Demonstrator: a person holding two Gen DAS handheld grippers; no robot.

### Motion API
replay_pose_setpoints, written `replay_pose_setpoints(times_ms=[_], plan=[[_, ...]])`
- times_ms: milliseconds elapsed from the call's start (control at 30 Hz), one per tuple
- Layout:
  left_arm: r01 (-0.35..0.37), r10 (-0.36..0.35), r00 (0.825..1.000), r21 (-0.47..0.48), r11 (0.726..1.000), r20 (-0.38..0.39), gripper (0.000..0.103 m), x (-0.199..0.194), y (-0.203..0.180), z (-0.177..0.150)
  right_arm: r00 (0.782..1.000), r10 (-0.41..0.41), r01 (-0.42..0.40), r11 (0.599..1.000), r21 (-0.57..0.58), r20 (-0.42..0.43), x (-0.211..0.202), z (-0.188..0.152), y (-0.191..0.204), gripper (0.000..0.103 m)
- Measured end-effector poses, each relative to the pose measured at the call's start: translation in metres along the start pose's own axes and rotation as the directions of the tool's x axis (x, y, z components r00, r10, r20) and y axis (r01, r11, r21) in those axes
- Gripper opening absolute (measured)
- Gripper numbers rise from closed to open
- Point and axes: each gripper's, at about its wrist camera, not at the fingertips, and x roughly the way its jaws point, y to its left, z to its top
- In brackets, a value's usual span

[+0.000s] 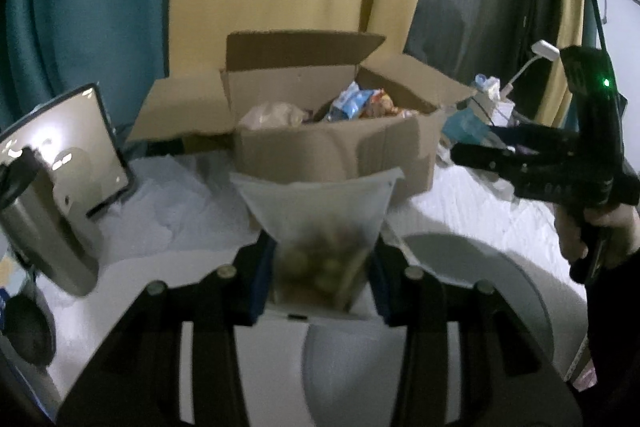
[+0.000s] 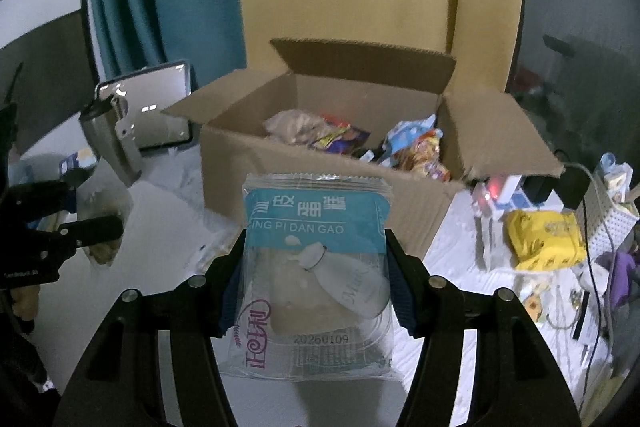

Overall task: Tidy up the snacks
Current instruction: 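Carry both packs over the box and release them inside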

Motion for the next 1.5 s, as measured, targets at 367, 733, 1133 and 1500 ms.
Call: replay_pose_setpoints(times_ms=[367,733,1133,1500], plan=[[0.011,-0.010,0.999,-0.011,1.000,0.053,0.042,0.033,0.004,0.057,0.999,-0.025,0.023,0.999,0.028,0.042,0.017,0.031,-0.027,0.064],[0.024,-0.022,0.998,-0.026,0.999,0.051,0.042,0.078,0.013,0.092,0.998,-0.045,0.042,0.998,0.050,0.053,0.044,0.055,-0.051,0.064],[0.014,-0.012,0.999,-0.052,0.999,0.035,0.043,0.130,0.031,0.113,0.997,-0.056,0.052,0.996,0.077,0.055,0.078,0.074,-0.067,0.064],[0.001,0.001,1.000,-0.107,0.994,0.018,0.047,0.147,0.056,0.119,0.997,-0.067,0.062,0.993,0.096,0.042,0.114,0.094,-0.064,0.064]])
